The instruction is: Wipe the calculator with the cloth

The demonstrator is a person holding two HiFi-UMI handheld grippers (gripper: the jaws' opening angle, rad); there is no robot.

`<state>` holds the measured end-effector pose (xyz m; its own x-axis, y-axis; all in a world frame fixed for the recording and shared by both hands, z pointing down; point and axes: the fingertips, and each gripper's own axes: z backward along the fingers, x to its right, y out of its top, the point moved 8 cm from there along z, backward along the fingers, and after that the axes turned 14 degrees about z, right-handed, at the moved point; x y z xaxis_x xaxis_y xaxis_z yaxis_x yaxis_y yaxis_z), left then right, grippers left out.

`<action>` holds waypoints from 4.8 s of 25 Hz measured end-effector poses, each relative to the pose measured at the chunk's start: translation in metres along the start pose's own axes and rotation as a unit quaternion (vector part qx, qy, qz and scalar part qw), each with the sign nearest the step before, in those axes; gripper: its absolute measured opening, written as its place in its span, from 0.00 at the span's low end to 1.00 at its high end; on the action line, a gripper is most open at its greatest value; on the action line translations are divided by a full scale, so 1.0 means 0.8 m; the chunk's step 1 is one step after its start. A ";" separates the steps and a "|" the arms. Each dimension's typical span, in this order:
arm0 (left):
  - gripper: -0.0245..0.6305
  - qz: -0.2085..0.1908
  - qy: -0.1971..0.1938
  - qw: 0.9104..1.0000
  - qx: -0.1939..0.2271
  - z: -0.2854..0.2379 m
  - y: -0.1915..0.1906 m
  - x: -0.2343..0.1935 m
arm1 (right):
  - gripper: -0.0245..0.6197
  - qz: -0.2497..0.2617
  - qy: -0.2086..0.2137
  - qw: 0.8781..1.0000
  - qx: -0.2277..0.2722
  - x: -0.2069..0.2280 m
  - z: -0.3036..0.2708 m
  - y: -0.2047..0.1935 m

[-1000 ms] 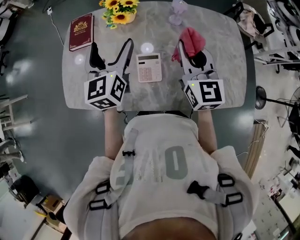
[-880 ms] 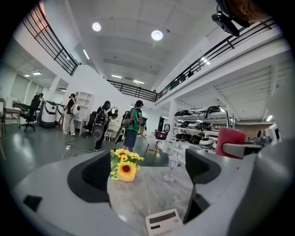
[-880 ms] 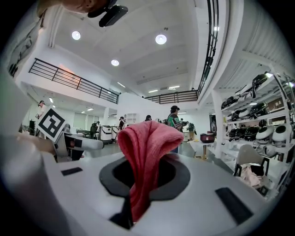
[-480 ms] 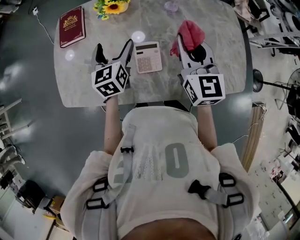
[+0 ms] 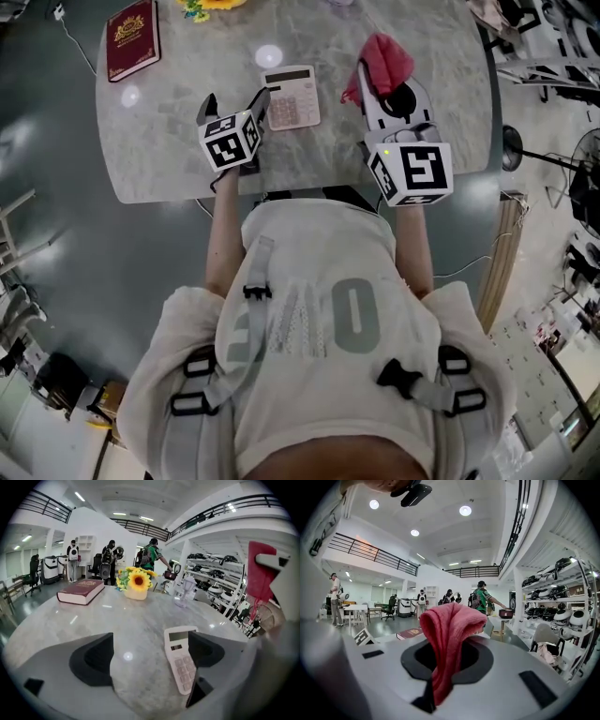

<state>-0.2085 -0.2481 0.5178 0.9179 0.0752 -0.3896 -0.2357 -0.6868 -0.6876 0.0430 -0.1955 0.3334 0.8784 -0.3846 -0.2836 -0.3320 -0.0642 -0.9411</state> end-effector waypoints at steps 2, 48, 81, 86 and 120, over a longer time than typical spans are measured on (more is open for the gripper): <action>0.78 -0.020 0.012 1.000 -0.021 -0.007 -0.013 -0.006 | 0.13 0.002 -0.001 1.000 -0.003 0.000 0.003 -0.002; 0.79 0.016 0.052 0.986 -0.159 -0.035 -0.043 -0.038 | 0.12 0.551 0.195 0.781 -0.222 -0.080 -0.188 -0.102; 0.79 0.016 0.047 0.986 -0.162 -0.042 -0.043 -0.049 | 0.12 0.614 0.269 0.680 -0.296 -0.176 -0.158 -0.221; 0.79 0.016 0.051 0.985 -0.161 -0.041 -0.039 -0.047 | 0.12 0.601 0.289 0.686 -0.291 -0.182 -0.138 -0.223; 0.79 0.026 0.045 0.988 -0.145 -0.033 -0.047 -0.049 | 0.12 0.540 0.360 0.705 -0.285 -0.203 -0.072 -0.218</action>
<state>-0.2272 -0.2447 0.5750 0.9350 -0.0218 -0.3540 -0.1938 -0.8673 -0.4585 -0.0618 -0.1747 0.5543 -0.3272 -0.8476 -0.4178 -0.9384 0.3435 0.0379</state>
